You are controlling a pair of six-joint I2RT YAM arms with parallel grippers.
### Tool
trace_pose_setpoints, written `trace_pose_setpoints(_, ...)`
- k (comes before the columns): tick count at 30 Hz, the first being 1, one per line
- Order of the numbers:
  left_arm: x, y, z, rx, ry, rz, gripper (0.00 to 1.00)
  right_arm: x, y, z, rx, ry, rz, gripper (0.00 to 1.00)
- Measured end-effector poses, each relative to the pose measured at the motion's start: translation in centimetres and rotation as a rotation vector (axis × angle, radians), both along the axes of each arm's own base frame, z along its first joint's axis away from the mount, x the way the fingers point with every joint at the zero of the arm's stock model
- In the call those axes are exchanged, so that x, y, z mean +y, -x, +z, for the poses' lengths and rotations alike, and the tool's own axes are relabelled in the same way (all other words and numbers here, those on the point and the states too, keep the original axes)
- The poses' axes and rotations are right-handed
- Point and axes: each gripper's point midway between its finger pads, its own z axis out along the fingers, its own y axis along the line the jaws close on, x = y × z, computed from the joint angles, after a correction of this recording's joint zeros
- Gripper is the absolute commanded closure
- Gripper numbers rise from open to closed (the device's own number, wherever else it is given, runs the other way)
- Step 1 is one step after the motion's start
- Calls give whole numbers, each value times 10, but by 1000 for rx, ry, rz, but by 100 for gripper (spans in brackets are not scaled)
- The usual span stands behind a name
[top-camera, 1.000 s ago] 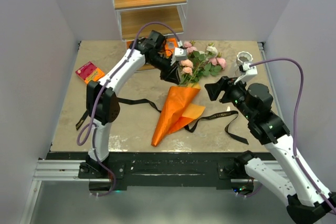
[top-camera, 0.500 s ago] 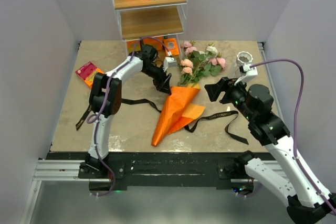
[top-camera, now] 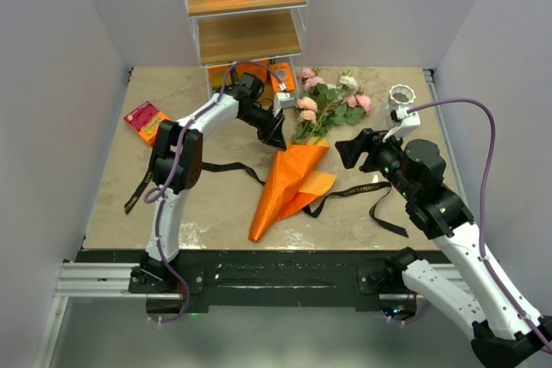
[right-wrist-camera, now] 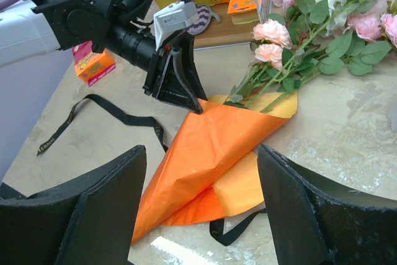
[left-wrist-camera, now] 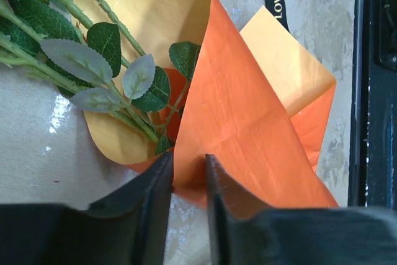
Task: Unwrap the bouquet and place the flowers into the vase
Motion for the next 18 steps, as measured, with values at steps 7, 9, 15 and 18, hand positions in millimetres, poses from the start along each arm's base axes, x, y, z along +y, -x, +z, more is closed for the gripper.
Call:
trace_pose_setpoints(7, -5, 2, -2, -29, -27, -19, 100, 0, 0, -3, 5, 3, 0, 25)
trace_pose_setpoints(9, -6, 3, -3, -38, -35, -24, 100, 0, 0, -3, 5, 2, 0, 26)
trace_pose_setpoints(15, -7, 2, -3, -56, -71, -6, 100, -1, 2, 0, -6, -3, -1, 26)
trace_pose_setpoints(18, -7, 1, 12, -85, -77, 11, 100, -2, 3, 2, -11, -5, -1, 26)
